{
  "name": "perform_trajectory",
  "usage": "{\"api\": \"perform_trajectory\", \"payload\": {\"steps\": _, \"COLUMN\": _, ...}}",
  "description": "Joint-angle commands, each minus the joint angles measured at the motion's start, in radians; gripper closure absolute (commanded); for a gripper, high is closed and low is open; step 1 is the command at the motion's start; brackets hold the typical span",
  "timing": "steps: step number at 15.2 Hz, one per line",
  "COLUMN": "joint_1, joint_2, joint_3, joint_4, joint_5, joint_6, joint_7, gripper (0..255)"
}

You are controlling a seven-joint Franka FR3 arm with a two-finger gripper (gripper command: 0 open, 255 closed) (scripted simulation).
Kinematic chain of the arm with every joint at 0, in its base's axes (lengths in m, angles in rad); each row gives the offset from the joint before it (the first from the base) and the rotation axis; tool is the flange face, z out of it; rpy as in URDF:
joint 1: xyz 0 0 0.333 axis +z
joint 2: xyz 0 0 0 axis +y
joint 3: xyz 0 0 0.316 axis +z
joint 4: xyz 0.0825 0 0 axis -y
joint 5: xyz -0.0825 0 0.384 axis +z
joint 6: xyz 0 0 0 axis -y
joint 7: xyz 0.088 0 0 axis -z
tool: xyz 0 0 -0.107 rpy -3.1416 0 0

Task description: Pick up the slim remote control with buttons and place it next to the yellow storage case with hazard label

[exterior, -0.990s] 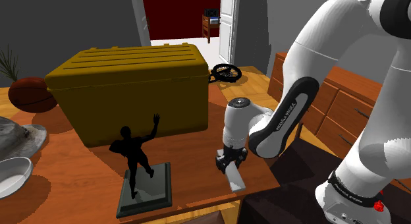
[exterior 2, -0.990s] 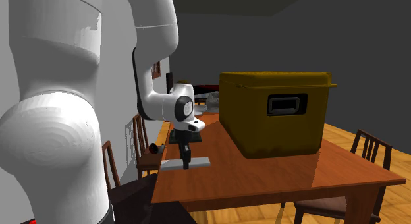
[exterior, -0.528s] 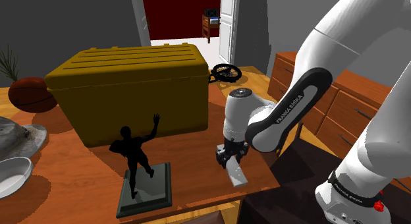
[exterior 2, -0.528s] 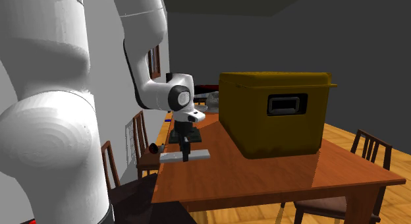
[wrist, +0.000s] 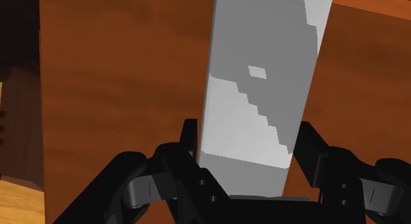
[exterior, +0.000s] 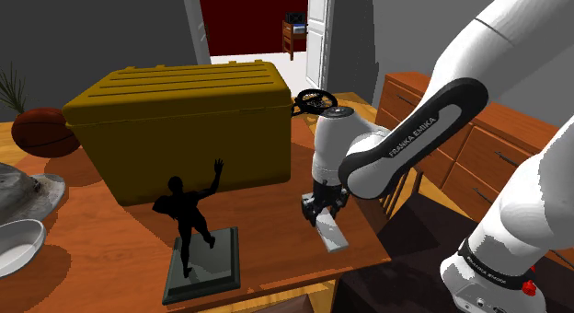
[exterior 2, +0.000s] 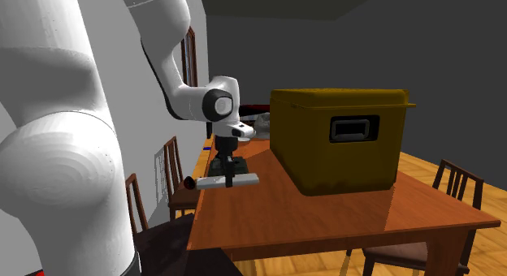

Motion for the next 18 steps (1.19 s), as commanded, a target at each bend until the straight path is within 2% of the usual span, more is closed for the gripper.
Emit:
{"api": "perform_trajectory", "payload": {"steps": 1, "joint_1": 0.008, "joint_2": -0.039, "joint_3": -0.006, "joint_4": 0.001, "joint_5": 0.029, "joint_6": -0.037, "joint_7": -0.021, "gripper": 255}}
{"api": "perform_trajectory", "payload": {"steps": 8, "joint_1": 0.029, "joint_2": -0.142, "joint_3": -0.030, "joint_4": 0.028, "joint_5": 0.078, "joint_6": -0.161, "joint_7": -0.058, "gripper": 255}}
{"api": "perform_trajectory", "payload": {"steps": 18, "joint_1": 0.045, "joint_2": -0.258, "joint_3": -0.066, "joint_4": 0.085, "joint_5": 0.102, "joint_6": -0.330, "joint_7": -0.081, "gripper": 255}}
